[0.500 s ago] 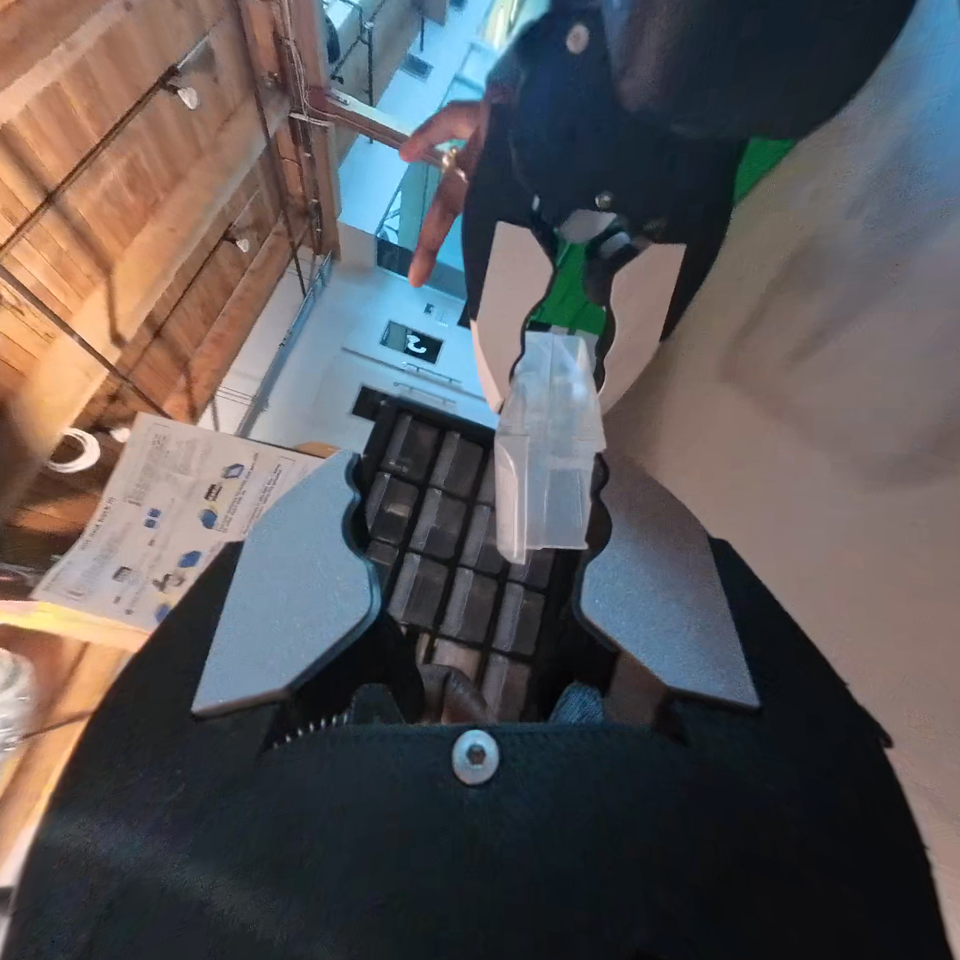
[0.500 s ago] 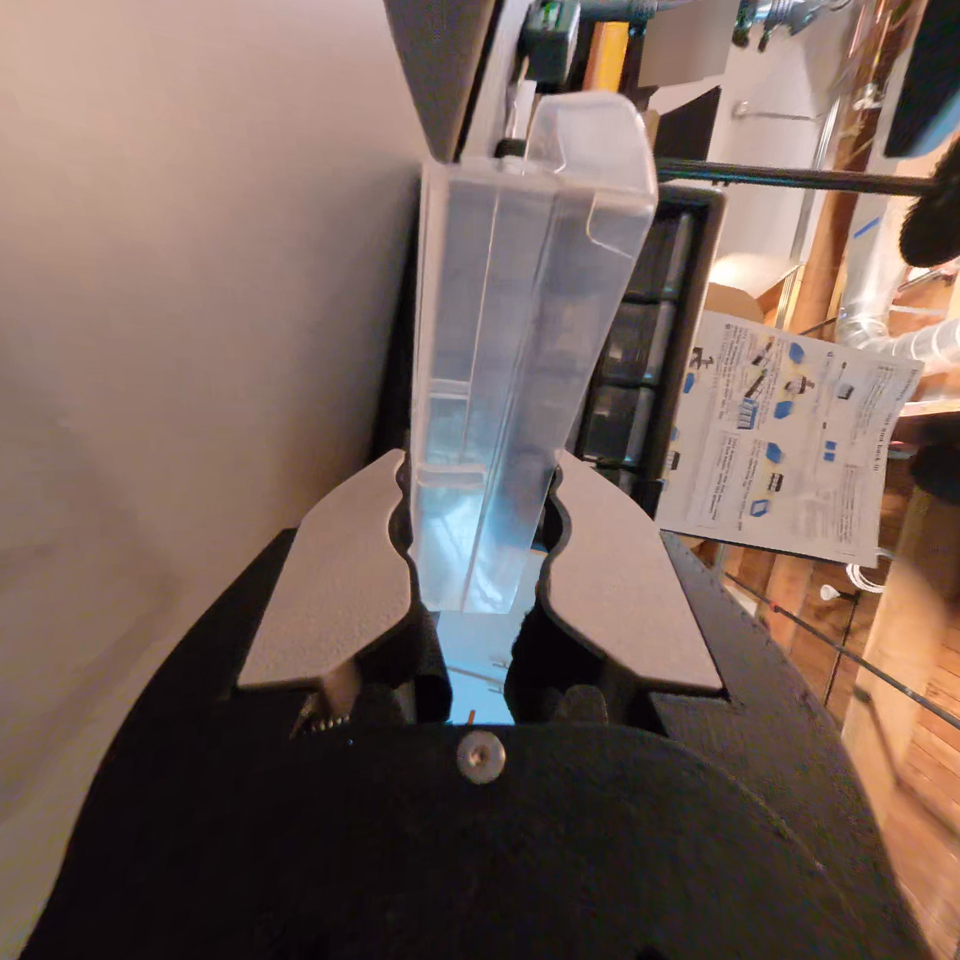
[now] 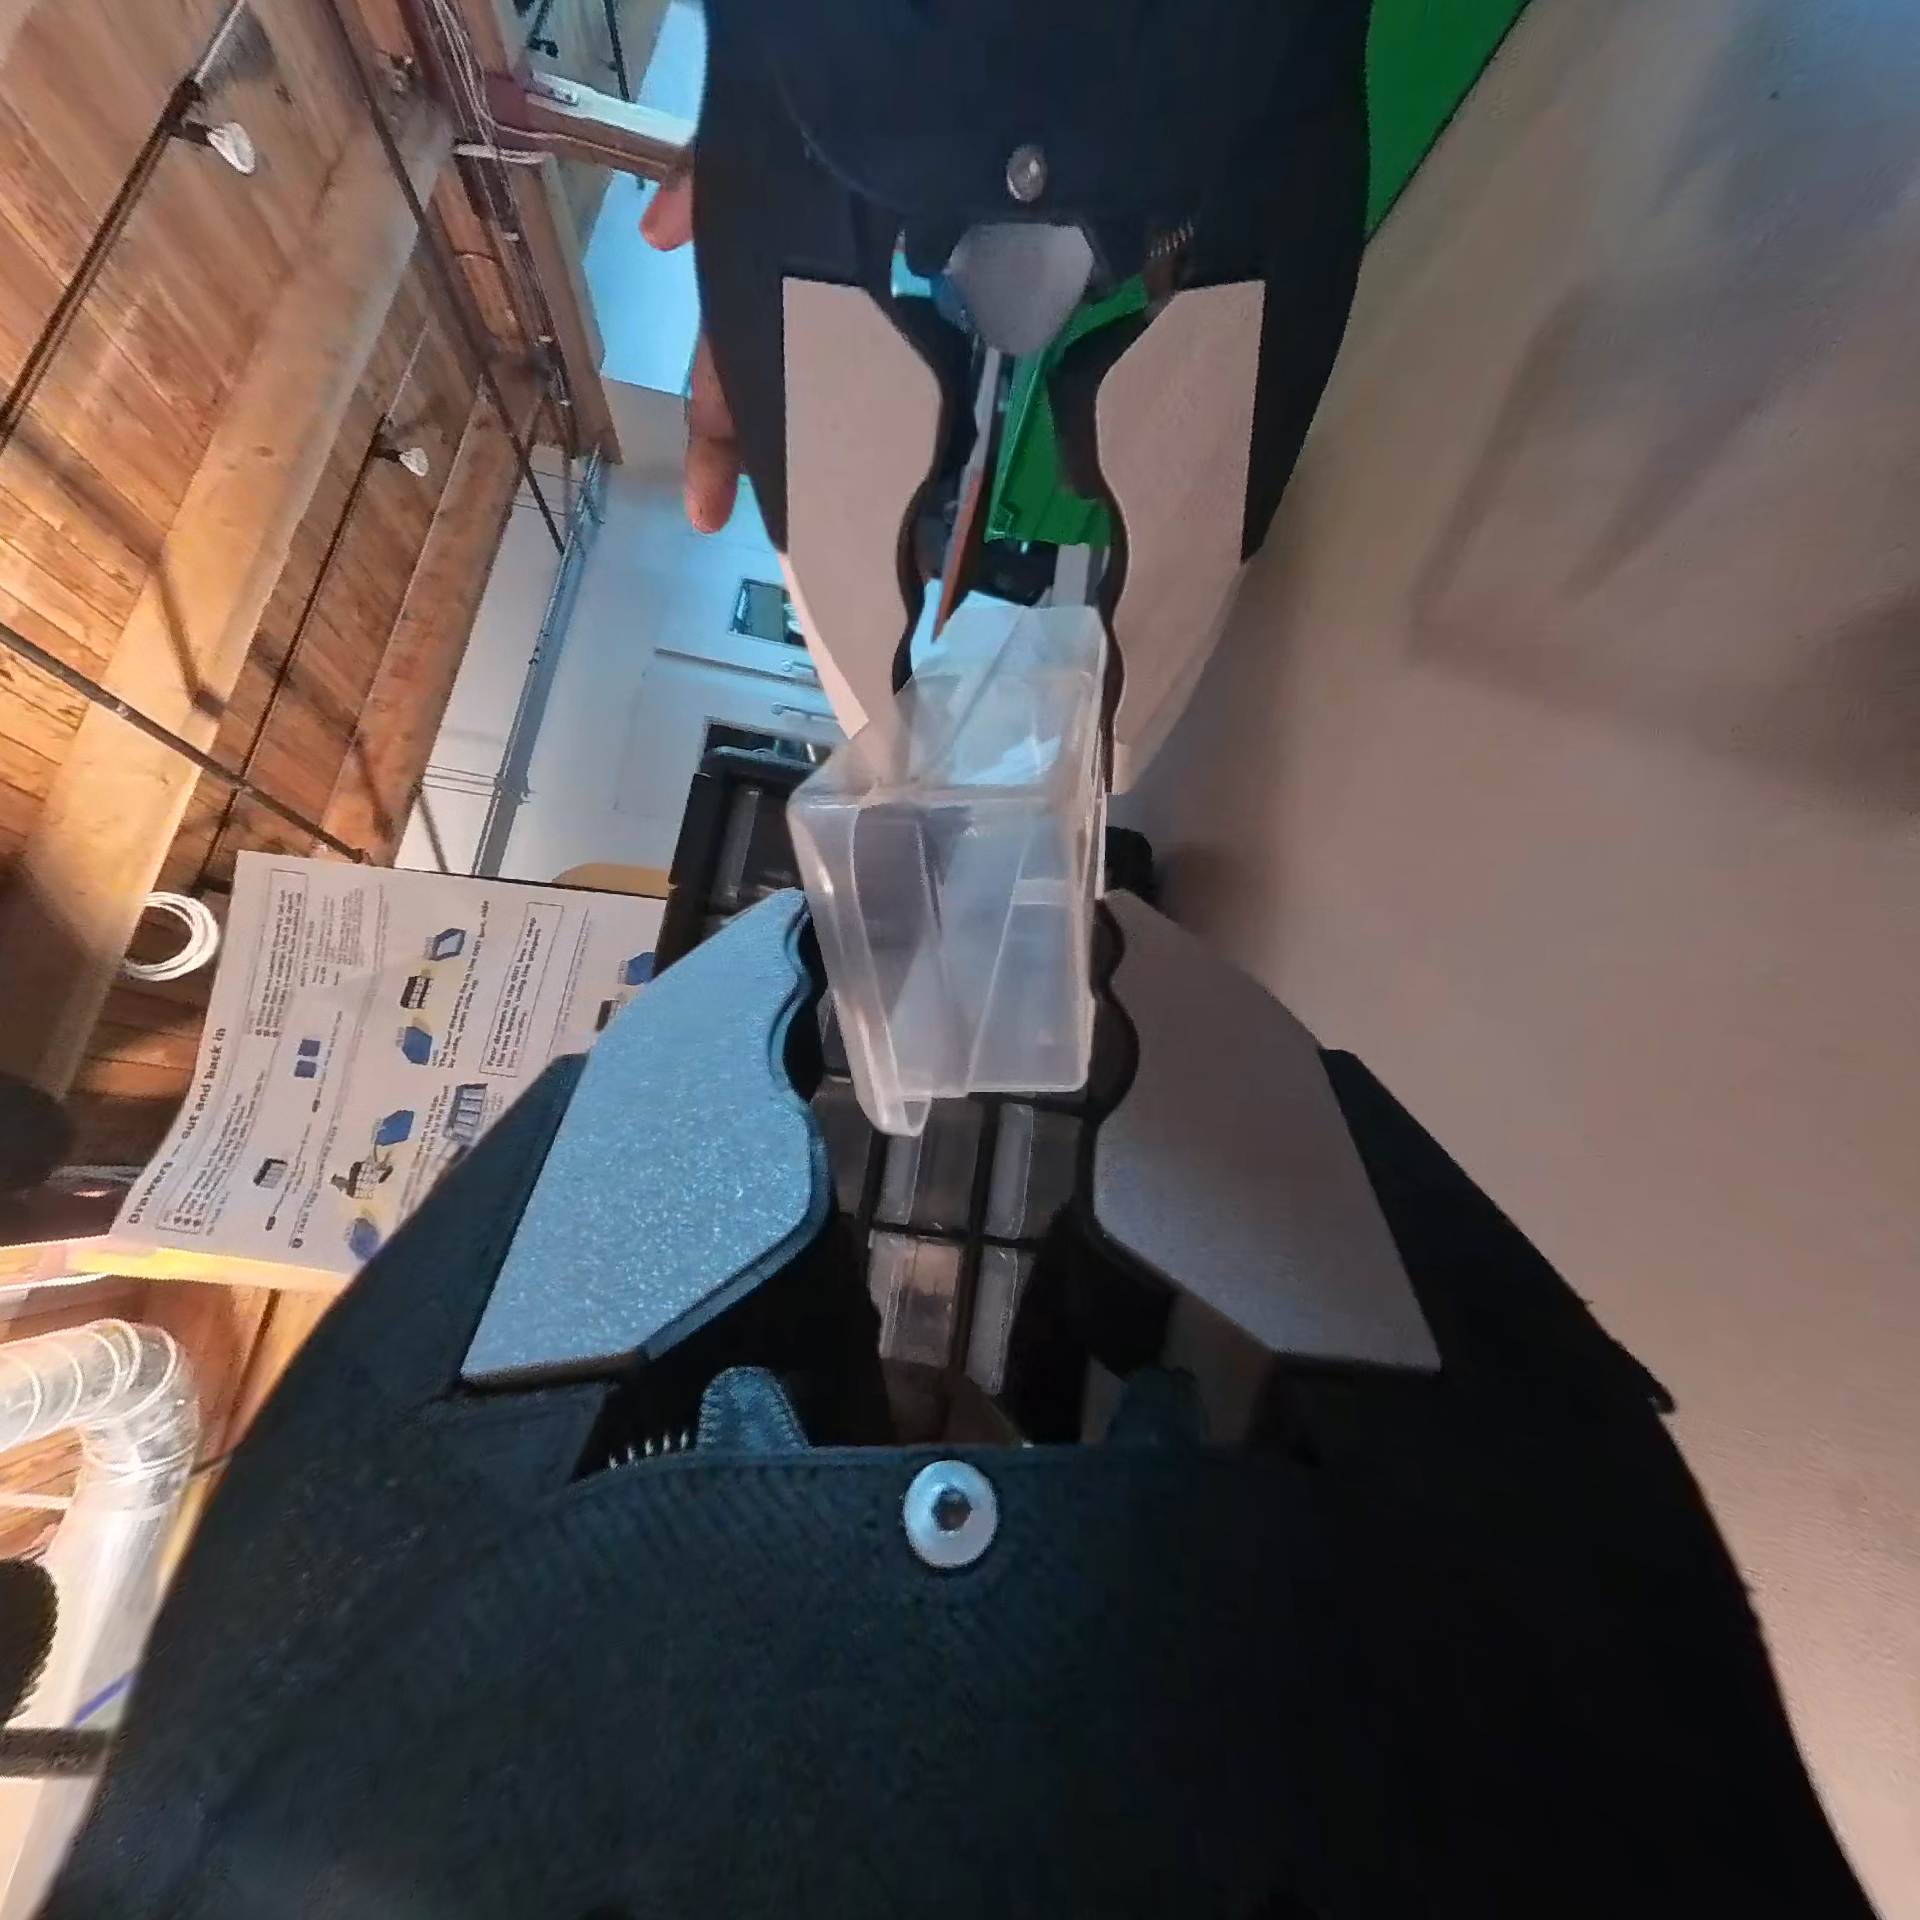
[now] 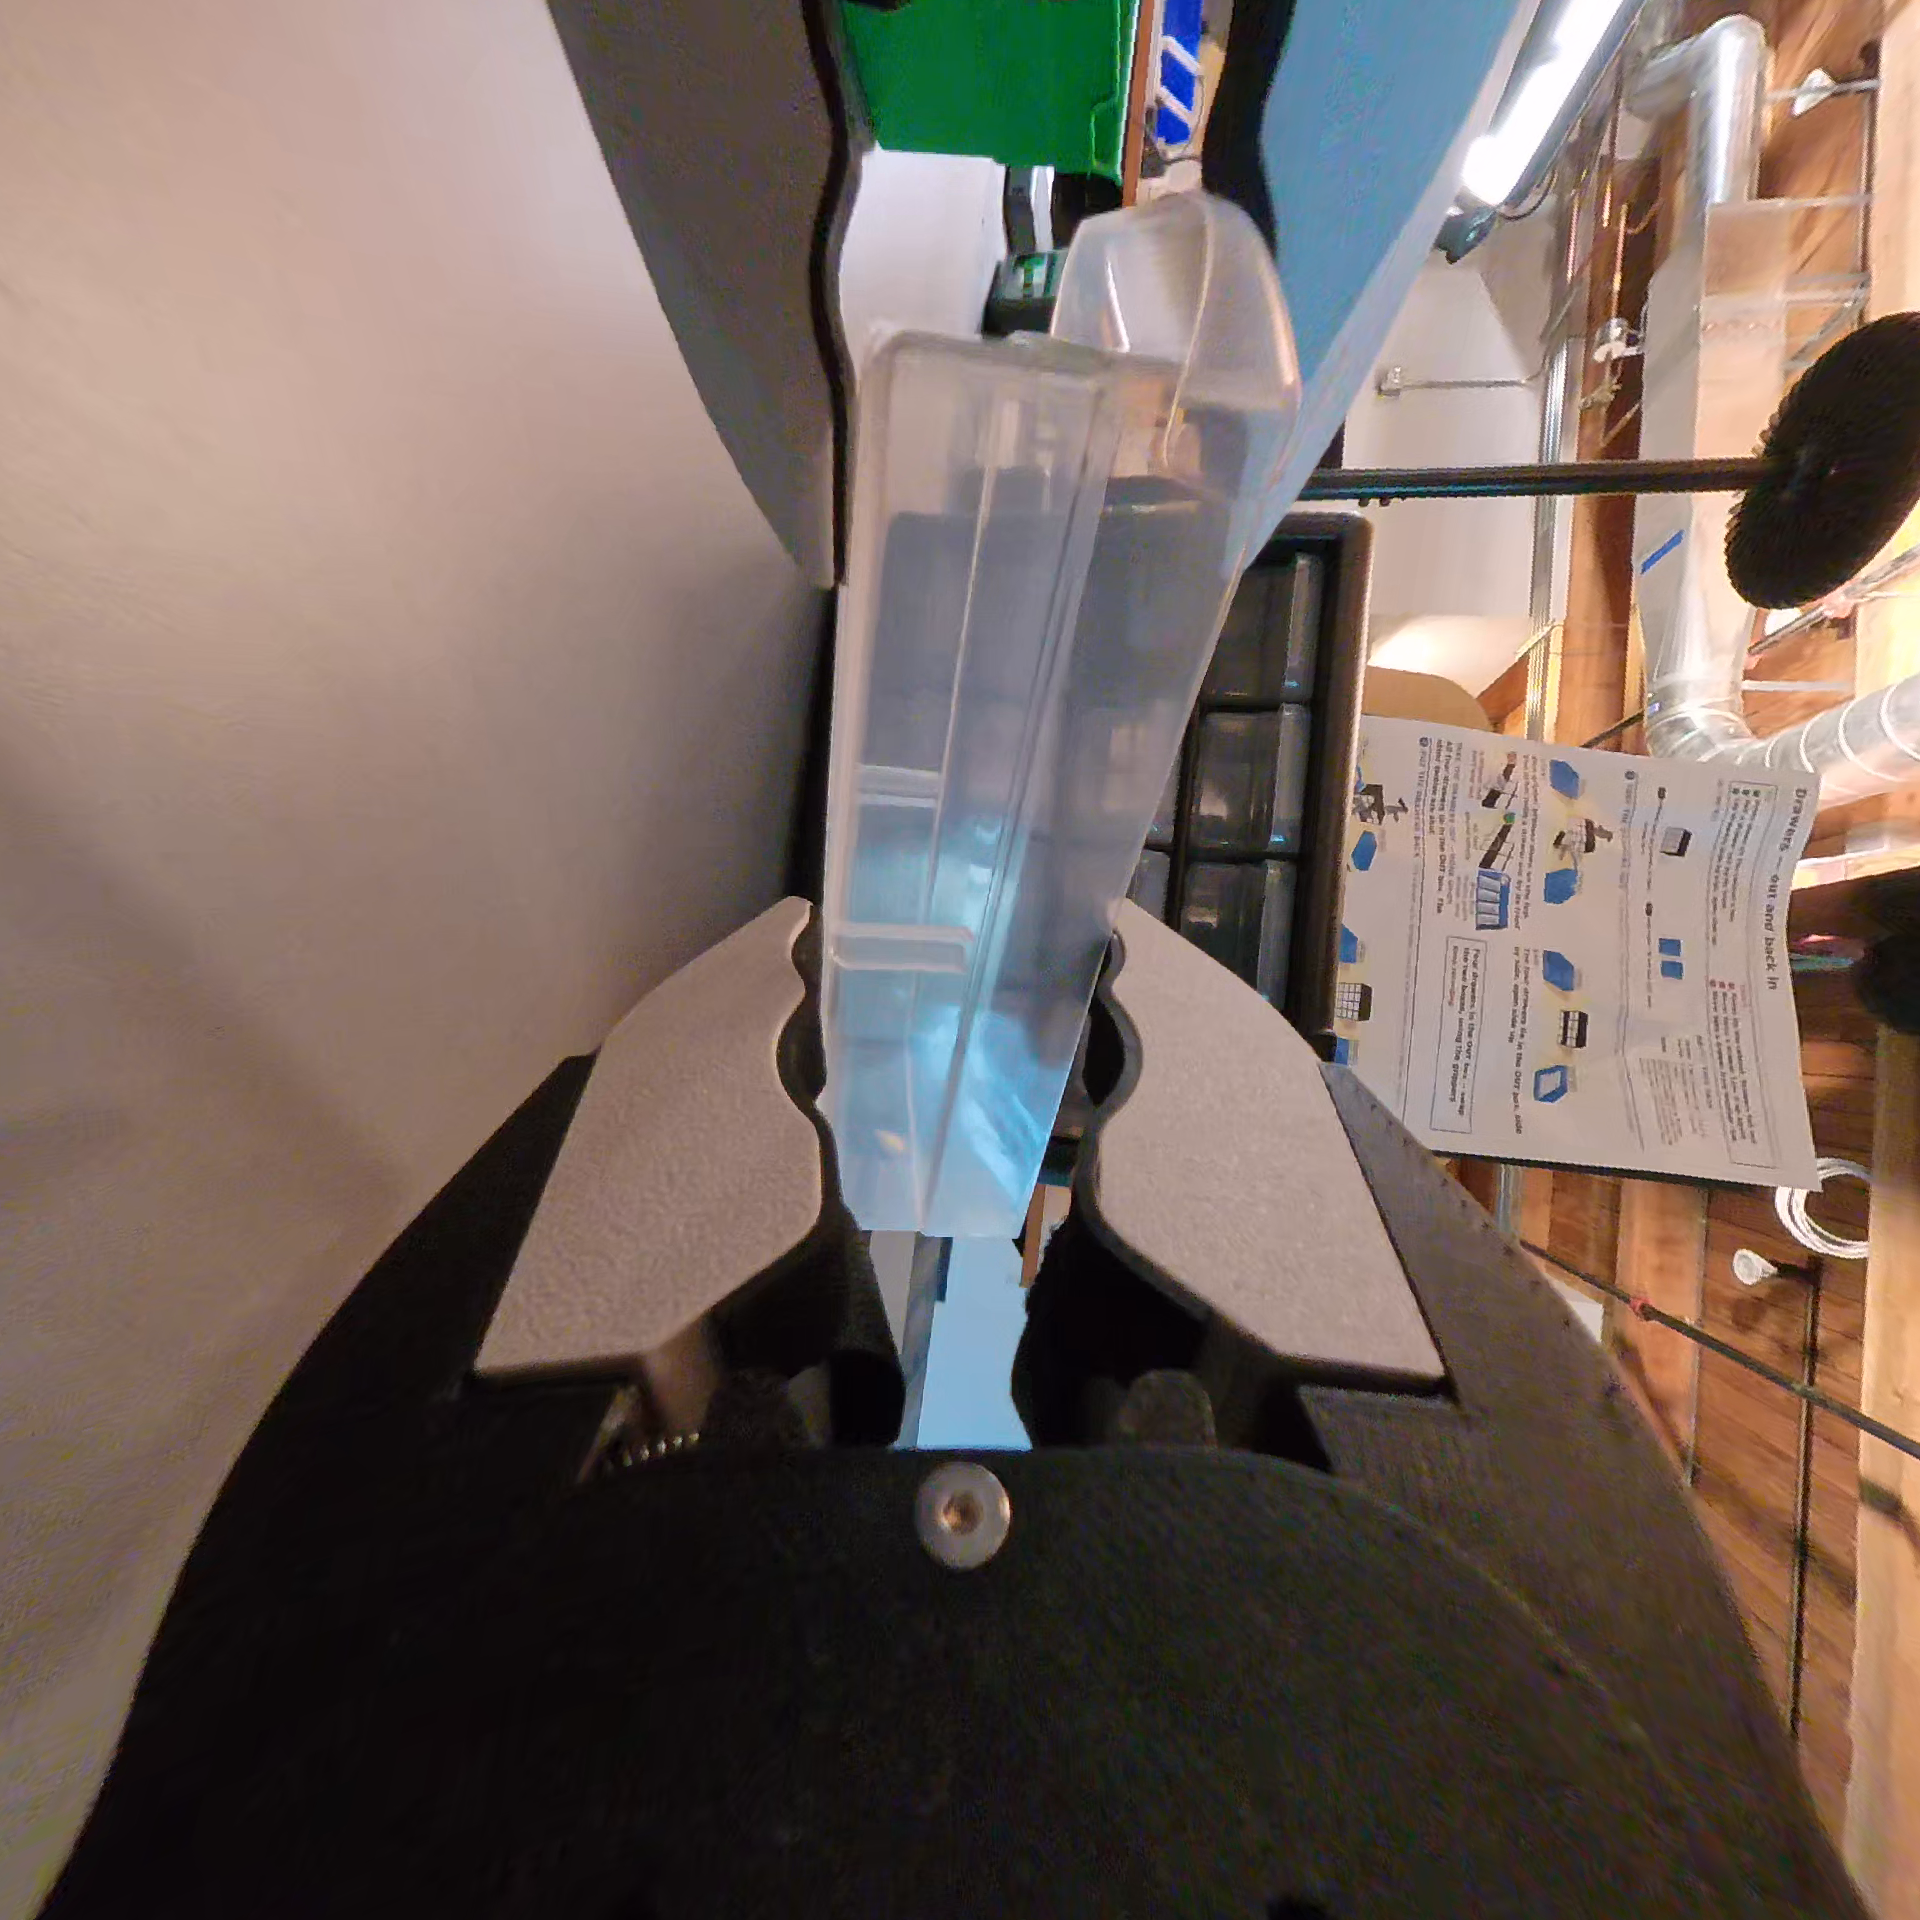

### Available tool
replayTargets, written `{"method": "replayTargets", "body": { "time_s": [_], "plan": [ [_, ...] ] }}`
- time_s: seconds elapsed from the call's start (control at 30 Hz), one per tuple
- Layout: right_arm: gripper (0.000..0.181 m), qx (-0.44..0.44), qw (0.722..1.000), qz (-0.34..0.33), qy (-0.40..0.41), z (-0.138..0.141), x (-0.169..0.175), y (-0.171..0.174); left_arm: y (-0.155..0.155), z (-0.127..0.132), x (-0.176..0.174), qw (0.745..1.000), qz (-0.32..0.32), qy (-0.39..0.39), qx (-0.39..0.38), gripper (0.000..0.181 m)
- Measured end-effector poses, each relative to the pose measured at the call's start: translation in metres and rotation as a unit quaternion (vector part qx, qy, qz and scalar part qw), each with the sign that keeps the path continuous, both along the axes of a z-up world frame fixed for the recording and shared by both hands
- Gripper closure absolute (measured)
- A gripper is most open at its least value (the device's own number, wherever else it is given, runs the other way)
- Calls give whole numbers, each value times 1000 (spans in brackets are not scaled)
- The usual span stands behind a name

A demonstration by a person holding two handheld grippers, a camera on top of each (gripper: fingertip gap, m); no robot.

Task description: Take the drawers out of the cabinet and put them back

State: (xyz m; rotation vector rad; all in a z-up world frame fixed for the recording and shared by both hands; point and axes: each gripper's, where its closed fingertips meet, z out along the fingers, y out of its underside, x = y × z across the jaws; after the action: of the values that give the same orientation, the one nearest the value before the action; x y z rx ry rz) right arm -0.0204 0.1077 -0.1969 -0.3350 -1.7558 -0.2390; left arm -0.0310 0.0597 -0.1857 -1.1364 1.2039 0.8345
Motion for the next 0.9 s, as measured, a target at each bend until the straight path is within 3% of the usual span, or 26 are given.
{"method": "replayTargets", "body": {
  "time_s": [0.17, 0.3, 0.37, 0.47, 0.57, 0.67, 0.73, 0.9],
  "plan": [
    [134, -90, 995, 32, 24, 7, -1, -8, 1, 8, -11, 999, 37, 7, 15, 134],
    [105, -206, 976, 26, 70, 30, 2, 4, 7, 22, -40, 992, 118, 9, 45, 134],
    [102, -277, 954, 35, 112, 51, 3, 11, 12, 25, -59, 985, 166, 9, 52, 134],
    [122, -380, 900, 27, 213, 103, -1, 37, 18, 25, -83, 971, 230, 20, 62, 134],
    [152, -496, 834, -38, 240, 134, -17, 78, 20, 23, -96, 960, 268, 37, 69, 134],
    [178, -581, 781, -138, 183, 135, -43, 119, 20, 21, -105, 953, 293, 38, 64, 134],
    [181, -602, 762, -190, 145, 129, -60, 144, 19, 22, -111, 949, 307, 34, 63, 134],
    [181, -595, 751, -278, 67, 108, -85, 182, 15, 22, -124, 935, 345, 49, 57, 134]
  ]
}}
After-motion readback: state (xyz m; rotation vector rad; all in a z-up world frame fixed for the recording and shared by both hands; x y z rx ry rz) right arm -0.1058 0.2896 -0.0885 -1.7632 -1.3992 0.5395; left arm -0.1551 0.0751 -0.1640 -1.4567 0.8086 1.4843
